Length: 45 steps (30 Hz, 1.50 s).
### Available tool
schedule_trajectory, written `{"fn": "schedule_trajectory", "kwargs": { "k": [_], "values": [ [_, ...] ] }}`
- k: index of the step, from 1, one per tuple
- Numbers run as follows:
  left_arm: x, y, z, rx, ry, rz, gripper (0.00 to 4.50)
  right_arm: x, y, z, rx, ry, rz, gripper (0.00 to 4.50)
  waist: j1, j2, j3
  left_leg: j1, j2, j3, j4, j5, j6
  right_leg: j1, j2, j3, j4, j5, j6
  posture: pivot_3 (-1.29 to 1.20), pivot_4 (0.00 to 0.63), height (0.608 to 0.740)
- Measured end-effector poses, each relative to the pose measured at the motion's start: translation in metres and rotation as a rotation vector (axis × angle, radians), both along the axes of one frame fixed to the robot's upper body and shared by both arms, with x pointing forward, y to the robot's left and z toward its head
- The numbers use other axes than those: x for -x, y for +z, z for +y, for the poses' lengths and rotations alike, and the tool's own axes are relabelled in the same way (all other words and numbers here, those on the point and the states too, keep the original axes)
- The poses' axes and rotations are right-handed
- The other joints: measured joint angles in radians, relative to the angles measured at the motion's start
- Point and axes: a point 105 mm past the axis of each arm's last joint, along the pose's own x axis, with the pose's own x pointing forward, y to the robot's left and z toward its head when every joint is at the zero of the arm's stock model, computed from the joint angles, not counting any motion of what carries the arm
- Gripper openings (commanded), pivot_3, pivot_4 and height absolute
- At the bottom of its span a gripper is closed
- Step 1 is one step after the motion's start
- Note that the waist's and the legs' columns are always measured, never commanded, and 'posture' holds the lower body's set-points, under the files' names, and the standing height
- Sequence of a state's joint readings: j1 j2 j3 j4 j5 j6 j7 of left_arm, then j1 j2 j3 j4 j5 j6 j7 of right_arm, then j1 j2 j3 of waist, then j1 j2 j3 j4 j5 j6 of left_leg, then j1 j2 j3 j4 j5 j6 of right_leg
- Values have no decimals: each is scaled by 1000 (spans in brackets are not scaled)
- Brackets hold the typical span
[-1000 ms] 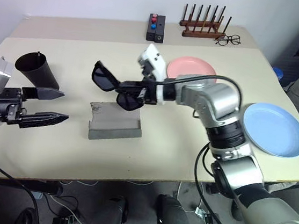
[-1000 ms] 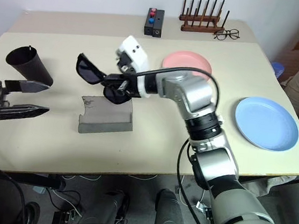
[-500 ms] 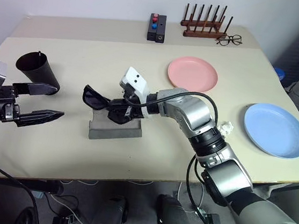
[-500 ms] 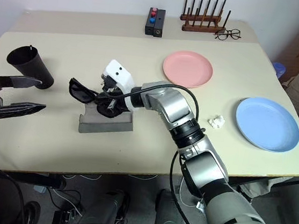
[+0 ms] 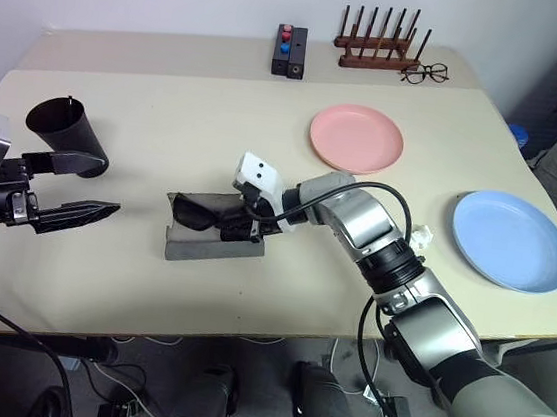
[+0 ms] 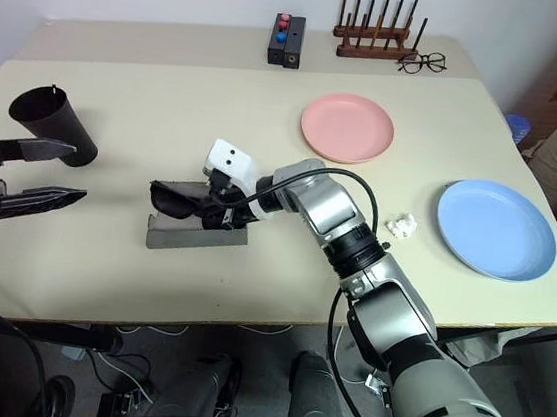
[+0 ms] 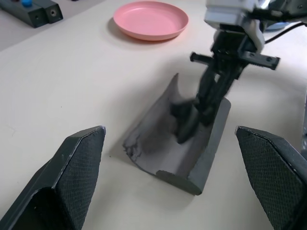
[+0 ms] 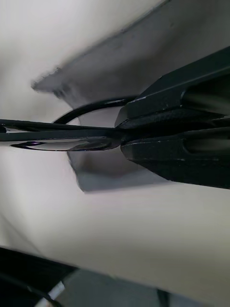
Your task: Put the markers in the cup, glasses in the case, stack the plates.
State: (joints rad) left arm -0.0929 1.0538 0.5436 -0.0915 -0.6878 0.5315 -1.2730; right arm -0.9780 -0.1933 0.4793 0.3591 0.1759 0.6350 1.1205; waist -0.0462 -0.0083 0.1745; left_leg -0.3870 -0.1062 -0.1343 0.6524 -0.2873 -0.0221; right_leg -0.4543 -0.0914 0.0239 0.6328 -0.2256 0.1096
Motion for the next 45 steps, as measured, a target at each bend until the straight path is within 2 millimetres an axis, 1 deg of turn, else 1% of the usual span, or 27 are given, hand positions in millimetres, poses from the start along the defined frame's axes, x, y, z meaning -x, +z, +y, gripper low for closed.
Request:
{"fn": "schedule_trajectory", "kwargs": {
  "k": [6, 9, 12, 16, 20, 23, 27, 33, 42, 45],
  "values": [
    [0, 0, -1, 1, 1, -7, 4500, 3, 0, -3, 44, 32, 44, 93, 1, 0, 0, 0, 0, 0, 0, 0, 0, 0, 0, 0, 0, 0, 0, 0, 150, 740],
    [0, 0, -2, 1, -1, -7, 4500, 1, -3, -10, 74, 24, 70, 93, 1, 0, 0, 0, 0, 0, 0, 0, 0, 0, 0, 0, 0, 0, 0, 0, 150, 740],
    [0, 0, -3, 3, -3, -10, 4500, -1, -1, -16, 103, 18, 85, 93, 2, 0, 0, 0, 0, 0, 0, 0, 0, 0, 0, 0, 0, 0, 0, 0, 150, 740],
    [0, 0, -4, 6, -5, -14, 4500, -7, -3, -29, 143, 1, 106, 93, 2, 0, 0, 0, 0, 0, 0, 0, 0, 0, 0, 0, 0, 0, 0, 0, 150, 740],
    [-2, 4, -5, 7, -10, -31, 4500, -6, -5, -41, 184, 11, 119, 93, 3, -1, 0, 0, 0, 0, 1, 0, 0, 1, -1, 0, 0, 0, 0, 0, 150, 740],
    [-2, 4, -6, 10, -10, -31, 4500, -5, -5, -45, 204, 23, 118, 93, 3, -1, 0, 0, 0, 0, 1, 0, 0, 1, -1, 0, 0, 0, 0, 0, 150, 740],
    [-3, 1, -8, 24, -19, -29, 4500, -1, -7, -45, 218, 39, 130, 93, 3, -1, 0, 0, 0, 0, 1, 0, 0, 1, -2, 0, 0, 0, 0, 0, 150, 740],
    [-6, 6, -13, 28, -37, -63, 4500, 1, -12, -34, 228, 49, 191, 93, 0, -1, -1, 0, 0, 0, 0, 0, -1, 0, -2, 0, 1, 0, 0, 0, 150, 740],
    [-6, 3, -13, 36, -32, -56, 4500, 1, -14, -33, 258, 102, 154, 93, 1, -1, -1, 0, 0, 0, 1, 1, -1, 0, -2, 0, 1, 0, 0, 0, 150, 740],
    [-6, 3, -12, 35, -28, -57, 4500, 0, -17, -33, 261, 109, 146, 1191, 1, -1, -1, 0, 0, 0, 0, 1, -1, 0, -2, 0, 1, 0, 0, 0, 150, 740]
  ]
}}
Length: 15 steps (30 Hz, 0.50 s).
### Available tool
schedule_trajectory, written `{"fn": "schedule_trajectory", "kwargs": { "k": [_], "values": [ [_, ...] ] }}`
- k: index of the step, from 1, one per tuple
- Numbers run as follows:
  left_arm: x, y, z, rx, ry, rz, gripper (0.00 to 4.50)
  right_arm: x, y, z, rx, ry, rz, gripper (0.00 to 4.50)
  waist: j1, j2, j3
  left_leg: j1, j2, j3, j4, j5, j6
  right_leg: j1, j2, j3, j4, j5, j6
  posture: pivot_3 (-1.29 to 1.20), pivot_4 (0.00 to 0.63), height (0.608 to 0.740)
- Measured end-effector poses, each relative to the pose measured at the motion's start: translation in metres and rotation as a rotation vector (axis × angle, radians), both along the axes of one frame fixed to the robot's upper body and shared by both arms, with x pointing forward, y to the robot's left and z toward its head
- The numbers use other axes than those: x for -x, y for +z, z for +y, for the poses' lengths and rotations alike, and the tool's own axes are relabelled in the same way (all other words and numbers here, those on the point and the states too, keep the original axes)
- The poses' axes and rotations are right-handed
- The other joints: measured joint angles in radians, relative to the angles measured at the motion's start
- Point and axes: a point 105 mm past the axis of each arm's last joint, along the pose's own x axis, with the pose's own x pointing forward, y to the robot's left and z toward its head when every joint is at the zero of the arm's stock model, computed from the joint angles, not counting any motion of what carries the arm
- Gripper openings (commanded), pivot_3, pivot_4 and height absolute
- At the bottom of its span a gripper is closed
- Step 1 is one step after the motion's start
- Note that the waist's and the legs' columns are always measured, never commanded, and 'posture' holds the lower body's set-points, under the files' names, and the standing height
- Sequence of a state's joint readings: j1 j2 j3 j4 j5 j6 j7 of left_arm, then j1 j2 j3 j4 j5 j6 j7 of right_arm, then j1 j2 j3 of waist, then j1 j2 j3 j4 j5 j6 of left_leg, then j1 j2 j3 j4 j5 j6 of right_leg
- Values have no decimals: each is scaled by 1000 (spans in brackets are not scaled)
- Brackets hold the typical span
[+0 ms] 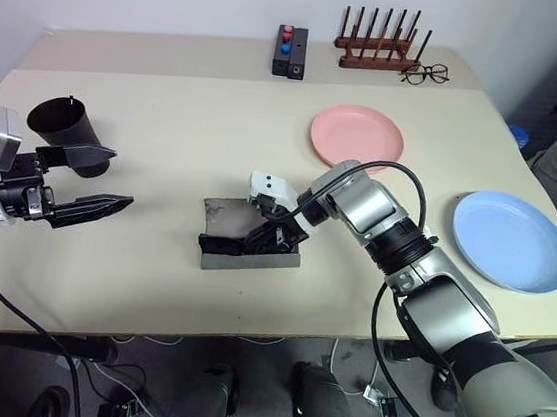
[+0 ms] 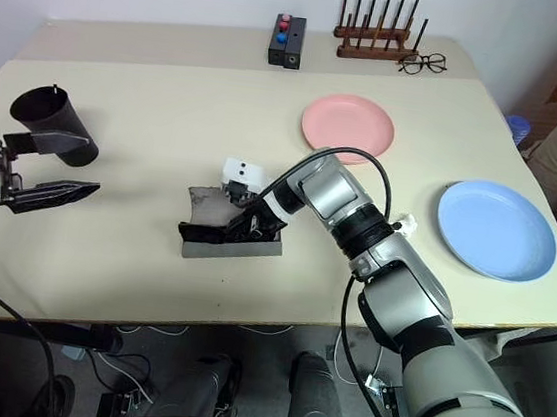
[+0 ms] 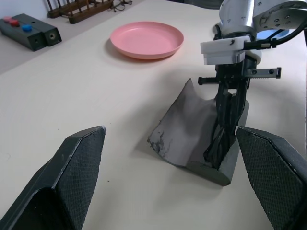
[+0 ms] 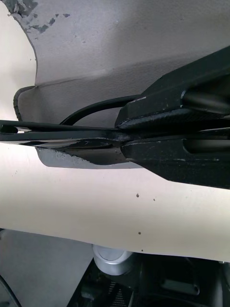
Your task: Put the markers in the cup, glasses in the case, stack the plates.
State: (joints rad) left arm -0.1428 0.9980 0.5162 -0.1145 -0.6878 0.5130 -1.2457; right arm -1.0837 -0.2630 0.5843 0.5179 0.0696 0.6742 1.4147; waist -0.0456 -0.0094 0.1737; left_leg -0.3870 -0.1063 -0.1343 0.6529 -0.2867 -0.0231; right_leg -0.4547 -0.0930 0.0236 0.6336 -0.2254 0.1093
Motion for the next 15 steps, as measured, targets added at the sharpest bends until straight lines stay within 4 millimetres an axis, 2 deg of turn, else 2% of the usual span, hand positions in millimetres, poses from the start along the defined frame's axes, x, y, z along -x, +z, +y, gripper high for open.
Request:
{"fn": "schedule_trajectory", "kwargs": {
  "k": [1, 6, 7, 15],
  "values": [
    [0, 0, 0, -1, 1, -2, 4500, -1, -2, -1, 7, -5, 0, 1605, 0, 0, 0, 0, 0, 0, 0, 0, 0, 0, 0, 0, 0, 0, 0, 0, 150, 740],
    [-1, 0, 0, -3, 2, -6, 4500, -4, -9, -4, 28, -31, 11, 4232, 0, 0, 0, 0, 0, 0, 0, 0, 0, 0, 0, 0, 0, 0, 0, 0, 150, 740],
    [-1, 0, 0, -2, 2, -5, 4500, -5, -10, -4, 27, -33, 8, 4458, 0, 0, 0, 0, 0, 0, 0, 0, 0, 0, 0, 0, 0, 0, 0, 0, 150, 740],
    [-3, -3, -1, 2, -5, 10, 4500, -20, -4, 1, -4, -87, -71, 4458, -1, 0, 0, 0, 0, 0, 0, 1, -1, -1, 0, 0, 1, 0, 0, 0, 150, 740]
  ]
}}
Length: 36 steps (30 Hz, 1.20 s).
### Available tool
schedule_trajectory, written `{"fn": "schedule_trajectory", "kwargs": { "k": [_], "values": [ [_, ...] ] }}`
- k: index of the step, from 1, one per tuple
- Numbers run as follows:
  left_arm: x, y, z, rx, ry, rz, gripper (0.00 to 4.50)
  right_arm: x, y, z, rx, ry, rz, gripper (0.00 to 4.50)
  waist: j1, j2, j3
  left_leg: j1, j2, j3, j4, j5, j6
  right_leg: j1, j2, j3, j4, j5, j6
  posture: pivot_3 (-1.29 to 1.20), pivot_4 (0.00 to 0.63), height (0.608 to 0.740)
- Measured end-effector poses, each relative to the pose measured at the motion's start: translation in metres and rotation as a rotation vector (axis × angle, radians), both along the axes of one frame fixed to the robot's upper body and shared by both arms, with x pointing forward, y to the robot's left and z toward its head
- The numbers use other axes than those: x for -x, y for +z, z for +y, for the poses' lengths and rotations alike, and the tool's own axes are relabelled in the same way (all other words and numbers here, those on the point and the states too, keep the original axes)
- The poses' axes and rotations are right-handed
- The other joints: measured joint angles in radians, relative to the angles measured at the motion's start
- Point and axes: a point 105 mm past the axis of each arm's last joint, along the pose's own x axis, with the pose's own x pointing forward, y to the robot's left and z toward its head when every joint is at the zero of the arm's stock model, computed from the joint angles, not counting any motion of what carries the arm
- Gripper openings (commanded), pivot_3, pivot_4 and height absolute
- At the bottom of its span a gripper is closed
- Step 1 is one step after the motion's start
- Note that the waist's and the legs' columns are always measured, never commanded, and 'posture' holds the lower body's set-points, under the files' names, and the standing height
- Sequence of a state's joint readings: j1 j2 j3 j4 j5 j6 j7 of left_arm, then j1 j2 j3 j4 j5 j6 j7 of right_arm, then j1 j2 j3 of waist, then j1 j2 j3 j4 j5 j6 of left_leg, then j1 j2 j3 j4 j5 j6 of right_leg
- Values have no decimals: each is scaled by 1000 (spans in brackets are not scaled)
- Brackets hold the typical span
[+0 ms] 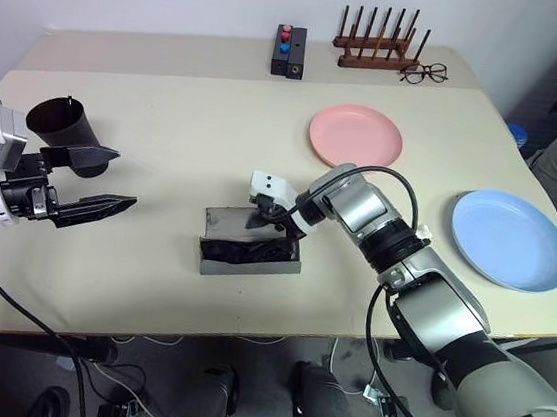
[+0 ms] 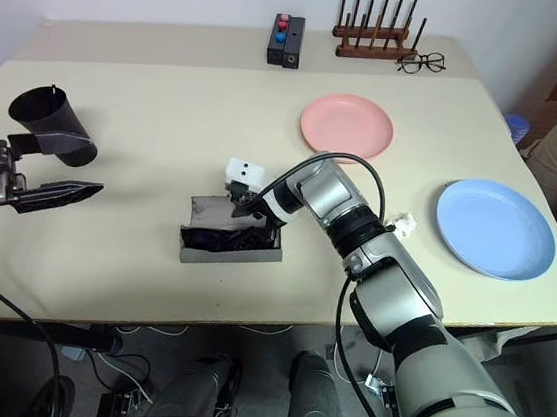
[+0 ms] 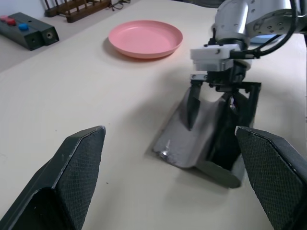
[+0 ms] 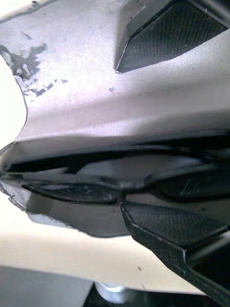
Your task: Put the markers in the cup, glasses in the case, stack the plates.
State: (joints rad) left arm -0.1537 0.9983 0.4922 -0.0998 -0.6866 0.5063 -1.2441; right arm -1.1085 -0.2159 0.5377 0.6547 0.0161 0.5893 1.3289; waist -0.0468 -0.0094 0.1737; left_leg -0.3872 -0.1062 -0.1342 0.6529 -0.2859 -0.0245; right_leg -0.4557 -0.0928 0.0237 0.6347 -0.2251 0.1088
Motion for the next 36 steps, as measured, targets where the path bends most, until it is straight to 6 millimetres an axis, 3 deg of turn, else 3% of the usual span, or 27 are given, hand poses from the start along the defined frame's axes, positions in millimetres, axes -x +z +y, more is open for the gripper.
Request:
{"fn": "schedule_trajectory", "kwargs": {
  "k": [12, 18, 22, 30, 33, 36],
  "values": [
    [-3, 3, -1, 1, -3, -9, 4500, -10, 27, -6, -57, -6, -45, 4458, 0, 0, 0, 0, 0, 0, 0, 0, 0, 0, 1, 0, 0, 0, 0, 0, 150, 740],
    [-18, 8, -6, 7, 19, -59, 4500, -20, 67, -17, -254, -58, -137, 4458, 4, 0, 0, -2, 0, 0, 1, 0, 0, -2, 1, 0, 1, 0, 0, 0, 150, 740],
    [-34, 0, -10, 21, 55, -86, 4500, -26, 86, -49, -396, -163, -268, 4458, 7, -1, -1, -3, -1, 0, 2, 0, 0, -2, 0, -1, 0, 0, 0, 0, 150, 740],
    [-67, -10, -38, 60, 7, -90, 4500, -17, 94, -106, -514, -384, -464, 4458, 5, -1, -1, -4, 0, 1, 8, 0, 0, -4, -1, -1, 7, 0, 0, 0, 150, 740],
    [-77, -15, -43, 76, -16, -81, 3770, -7, 83, -128, -494, -449, -473, 4500, 11, -1, -1, -4, -2, 2, 11, -1, 1, -3, -2, -1, 9, 0, 0, 0, 150, 740],
    [-99, -14, -61, 119, -52, -69, 2259, 16, 74, -145, -514, -485, -462, 4500, 29, -1, -1, -4, -2, 3, 13, -1, 2, -3, -1, -1, 11, 0, 0, 0, 150, 740]
  ]
}}
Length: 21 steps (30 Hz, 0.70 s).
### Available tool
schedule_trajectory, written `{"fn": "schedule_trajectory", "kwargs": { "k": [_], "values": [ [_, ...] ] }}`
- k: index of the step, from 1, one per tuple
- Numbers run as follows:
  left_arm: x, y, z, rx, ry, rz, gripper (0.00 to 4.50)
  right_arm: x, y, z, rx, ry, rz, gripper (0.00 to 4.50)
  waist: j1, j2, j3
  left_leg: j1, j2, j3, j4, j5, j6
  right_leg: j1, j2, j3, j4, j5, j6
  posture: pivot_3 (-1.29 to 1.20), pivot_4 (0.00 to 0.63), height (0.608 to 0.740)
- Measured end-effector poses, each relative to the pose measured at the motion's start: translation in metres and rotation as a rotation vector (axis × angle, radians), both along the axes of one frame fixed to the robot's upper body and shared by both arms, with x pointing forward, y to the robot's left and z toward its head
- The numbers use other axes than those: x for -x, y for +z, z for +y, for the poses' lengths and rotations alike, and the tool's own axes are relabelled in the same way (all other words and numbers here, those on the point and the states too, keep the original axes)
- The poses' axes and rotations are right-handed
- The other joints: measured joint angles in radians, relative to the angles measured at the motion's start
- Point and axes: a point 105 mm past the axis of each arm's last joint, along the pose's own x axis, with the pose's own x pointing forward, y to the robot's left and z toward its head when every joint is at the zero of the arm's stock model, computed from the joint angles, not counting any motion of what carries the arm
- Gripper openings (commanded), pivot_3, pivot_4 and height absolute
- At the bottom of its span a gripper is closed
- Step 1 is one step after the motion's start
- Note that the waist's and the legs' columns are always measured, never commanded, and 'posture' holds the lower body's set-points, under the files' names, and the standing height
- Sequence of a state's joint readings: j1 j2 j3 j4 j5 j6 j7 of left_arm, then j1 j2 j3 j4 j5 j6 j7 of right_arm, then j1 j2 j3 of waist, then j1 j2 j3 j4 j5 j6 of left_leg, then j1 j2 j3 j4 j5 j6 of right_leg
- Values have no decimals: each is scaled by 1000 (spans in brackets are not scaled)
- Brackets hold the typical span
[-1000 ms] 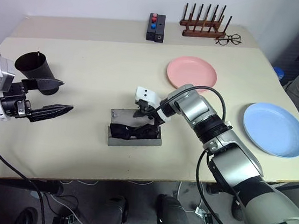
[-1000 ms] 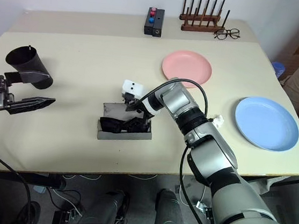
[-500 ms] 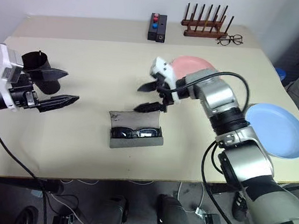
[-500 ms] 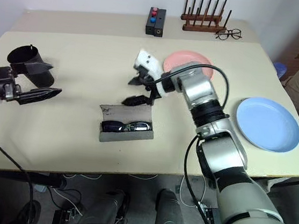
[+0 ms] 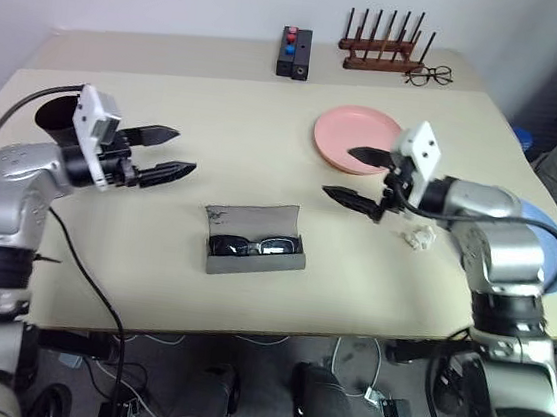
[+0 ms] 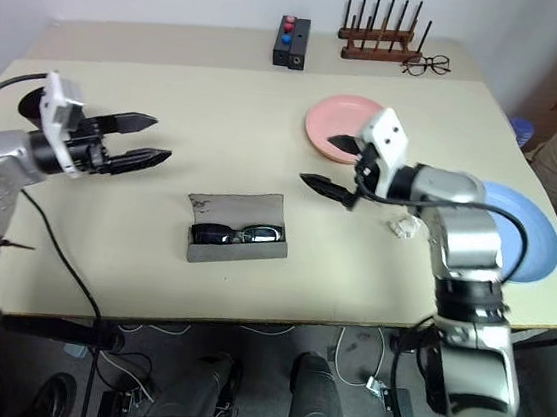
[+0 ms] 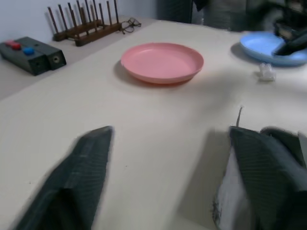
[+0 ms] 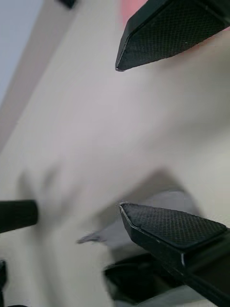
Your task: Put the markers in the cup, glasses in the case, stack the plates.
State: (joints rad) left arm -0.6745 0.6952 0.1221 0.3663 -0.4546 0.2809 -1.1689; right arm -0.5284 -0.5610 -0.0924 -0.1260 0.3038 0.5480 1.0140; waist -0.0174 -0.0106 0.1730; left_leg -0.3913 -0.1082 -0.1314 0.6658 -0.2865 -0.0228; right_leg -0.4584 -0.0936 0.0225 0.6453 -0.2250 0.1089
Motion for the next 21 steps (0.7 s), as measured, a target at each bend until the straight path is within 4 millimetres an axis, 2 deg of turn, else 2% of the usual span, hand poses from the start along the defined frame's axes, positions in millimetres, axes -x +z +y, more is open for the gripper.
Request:
{"fn": "schedule_trajectory", "kwargs": {
  "k": [4, 5, 10, 14, 21],
  "values": [
    [-20, -17, -17, -47, -28, 15, 207, 20, 5, -3, -5, 25, 3, 4500, 2, 0, 0, 0, 1, 1, 1, 0, 0, 0, 0, 0, 0, 0, 0, 0, 150, 740],
    [-26, -24, -21, -66, -26, 32, 64, 24, 7, -6, -13, 23, 2, 4500, 4, 0, 0, 0, 0, 1, 1, 0, 0, 0, 0, 0, 0, 0, 0, 0, 150, 740],
    [-47, -47, -37, -110, -8, 113, 64, 40, 5, -6, -5, 50, -2, 4500, 4, -1, 0, 0, 0, 2, 1, -1, 2, 1, 0, 0, 0, 0, 0, 0, 150, 740],
    [-36, -70, -59, -93, -152, 247, 64, 54, -9, -7, 18, 88, 30, 4500, 4, -2, 0, 0, 0, 3, 2, -1, 3, 1, 0, 0, 1, 0, 0, 0, 150, 740],
    [-21, -81, -68, -95, -284, 375, 64, 51, -1, -3, 18, 86, -13, 4500, 2, -2, 0, 1, 1, 3, 3, -2, 3, 1, 1, 0, 2, 0, 0, 0, 150, 740]
  ]
}}
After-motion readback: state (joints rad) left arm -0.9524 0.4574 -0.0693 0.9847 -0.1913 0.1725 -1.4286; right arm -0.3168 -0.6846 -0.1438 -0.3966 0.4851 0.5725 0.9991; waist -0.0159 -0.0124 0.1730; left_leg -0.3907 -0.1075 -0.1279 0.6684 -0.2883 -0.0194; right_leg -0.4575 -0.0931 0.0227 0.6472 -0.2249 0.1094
